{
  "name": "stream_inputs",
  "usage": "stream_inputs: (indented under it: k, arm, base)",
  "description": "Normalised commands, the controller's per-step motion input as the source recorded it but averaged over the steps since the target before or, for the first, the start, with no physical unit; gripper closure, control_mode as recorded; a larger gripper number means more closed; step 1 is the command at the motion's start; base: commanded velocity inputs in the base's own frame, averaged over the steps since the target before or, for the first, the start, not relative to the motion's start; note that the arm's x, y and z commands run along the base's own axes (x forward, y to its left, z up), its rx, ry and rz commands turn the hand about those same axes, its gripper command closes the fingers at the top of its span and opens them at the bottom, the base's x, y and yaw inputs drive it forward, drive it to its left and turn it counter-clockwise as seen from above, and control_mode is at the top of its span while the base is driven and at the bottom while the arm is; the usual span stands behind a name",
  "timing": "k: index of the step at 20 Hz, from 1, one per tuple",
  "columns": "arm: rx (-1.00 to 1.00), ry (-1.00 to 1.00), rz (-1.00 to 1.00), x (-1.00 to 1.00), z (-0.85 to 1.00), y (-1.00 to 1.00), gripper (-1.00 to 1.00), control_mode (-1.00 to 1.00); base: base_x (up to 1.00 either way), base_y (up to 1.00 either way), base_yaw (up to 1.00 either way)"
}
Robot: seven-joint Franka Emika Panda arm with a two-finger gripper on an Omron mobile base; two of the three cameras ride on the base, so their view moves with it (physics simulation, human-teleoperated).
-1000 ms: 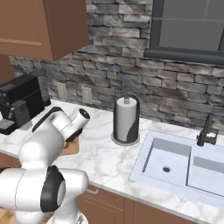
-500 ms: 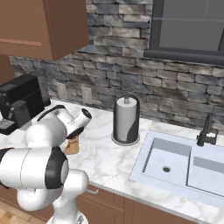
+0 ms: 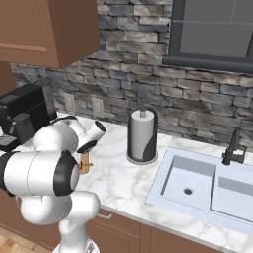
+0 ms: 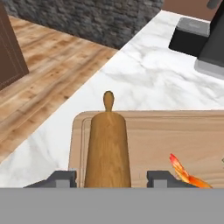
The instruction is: Open the cabinet, retrieve the rolling pin, and place it next to the meat on the cutting board to prepare for tenderizing.
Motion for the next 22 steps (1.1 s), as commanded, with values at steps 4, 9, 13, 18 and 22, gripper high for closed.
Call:
stream_inputs:
  k: [4, 9, 13, 18, 22]
  arm:
    - [0.00, -0.16, 0.01, -0.10, 0.14, 0.00, -1.00, -1.00]
    - [0.00, -0.13, 0.00, -0.26, 0.24, 0.00, -1.00, -1.00]
    - [0.00, -0.10, 0.00, -0.44, 0.26, -0.02, -1.00, -1.00]
    - [0.00, -0.11, 0.00, -0.49, 0.44, -0.10, -1.00, -1.00]
    - [0.00, -0.10, 0.00, -0.44, 0.64, -0.18, -1.00, -1.00]
  base:
    - [0.00, 0.00, 0.00]
    - [0.00, 0.00, 0.00]
    - [0.00, 0.00, 0.00]
    - [0.00, 0.00, 0.00]
    - [0.00, 0.00, 0.00]
